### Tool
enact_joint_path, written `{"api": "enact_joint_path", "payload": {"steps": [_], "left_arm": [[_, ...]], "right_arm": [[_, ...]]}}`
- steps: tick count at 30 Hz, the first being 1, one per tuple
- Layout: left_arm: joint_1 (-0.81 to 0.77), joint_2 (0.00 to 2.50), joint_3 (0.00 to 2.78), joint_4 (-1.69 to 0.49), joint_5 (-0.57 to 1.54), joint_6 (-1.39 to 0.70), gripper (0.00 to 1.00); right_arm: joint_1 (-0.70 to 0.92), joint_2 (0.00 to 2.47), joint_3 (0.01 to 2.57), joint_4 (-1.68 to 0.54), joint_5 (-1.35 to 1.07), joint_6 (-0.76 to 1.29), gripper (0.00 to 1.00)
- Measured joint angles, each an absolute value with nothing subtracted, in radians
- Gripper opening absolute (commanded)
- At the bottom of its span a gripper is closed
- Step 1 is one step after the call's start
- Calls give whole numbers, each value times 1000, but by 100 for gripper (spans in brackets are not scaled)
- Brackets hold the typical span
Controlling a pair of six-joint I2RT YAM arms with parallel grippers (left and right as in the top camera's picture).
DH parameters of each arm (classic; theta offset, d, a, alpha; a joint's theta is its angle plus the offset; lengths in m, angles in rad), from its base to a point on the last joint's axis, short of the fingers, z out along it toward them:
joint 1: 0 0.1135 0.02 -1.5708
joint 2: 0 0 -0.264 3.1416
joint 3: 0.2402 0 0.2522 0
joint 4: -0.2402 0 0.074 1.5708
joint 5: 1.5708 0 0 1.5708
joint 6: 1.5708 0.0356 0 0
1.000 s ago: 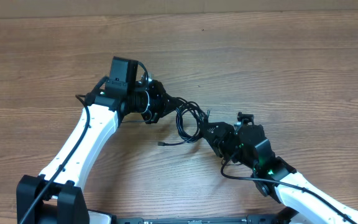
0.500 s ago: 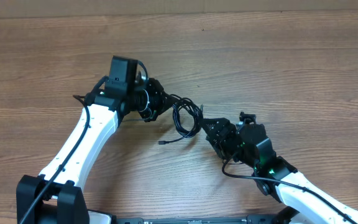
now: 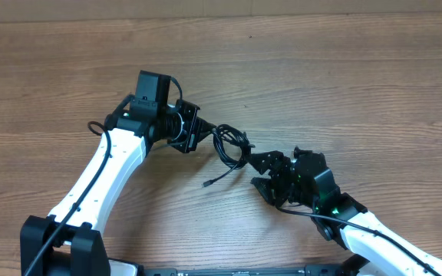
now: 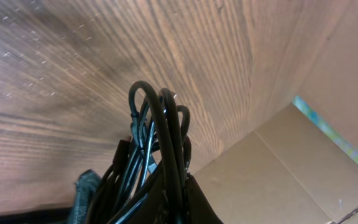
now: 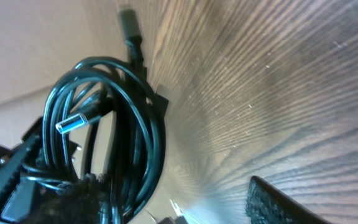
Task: Untangle cables
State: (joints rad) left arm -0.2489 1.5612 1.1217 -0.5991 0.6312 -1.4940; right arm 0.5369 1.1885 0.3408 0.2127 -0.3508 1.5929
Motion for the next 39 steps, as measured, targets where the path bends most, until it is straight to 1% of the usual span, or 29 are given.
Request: {"api": "enact_joint_path", "payload": {"steps": [11,12,16,17,18,21,24,26,30,35,39], "left_arm": [[-282,1561,1122,-621,631,-1495,4],[-285,1561,1122,-621,631,-1495,4],[-316,1561,1122,-620,631,-1505,4],[-322,1561,1122,-620,631,-1506,4],[-326,1561,1123,-620,631,-1505,4],[-334,1561,1123,-621,619,-1466,4],[-338,1561,1124,-637,567,-1358,4],[-346,1561,1127,-686,488,-1276,4],[-354,1560,1135,-798,342,-1195,4],[-373,1555,1142,-885,212,-1165,4],[-374,1550,1145,-891,166,-1148,4]], "right_arm": [[550,1188,342,253,-346,1731,56],[550,1188,342,253,-346,1736,53],[551,1188,342,262,-335,1751,18],[551,1188,342,261,-329,1748,8],[551,1188,342,260,-324,1749,4],[551,1188,342,261,-294,1703,4],[551,1188,342,262,-255,1589,4],[552,1188,342,271,-235,1514,4],[557,1182,342,342,-232,1356,4],[571,1127,342,352,-251,1181,4],[571,1116,342,349,-265,1117,4]]}}
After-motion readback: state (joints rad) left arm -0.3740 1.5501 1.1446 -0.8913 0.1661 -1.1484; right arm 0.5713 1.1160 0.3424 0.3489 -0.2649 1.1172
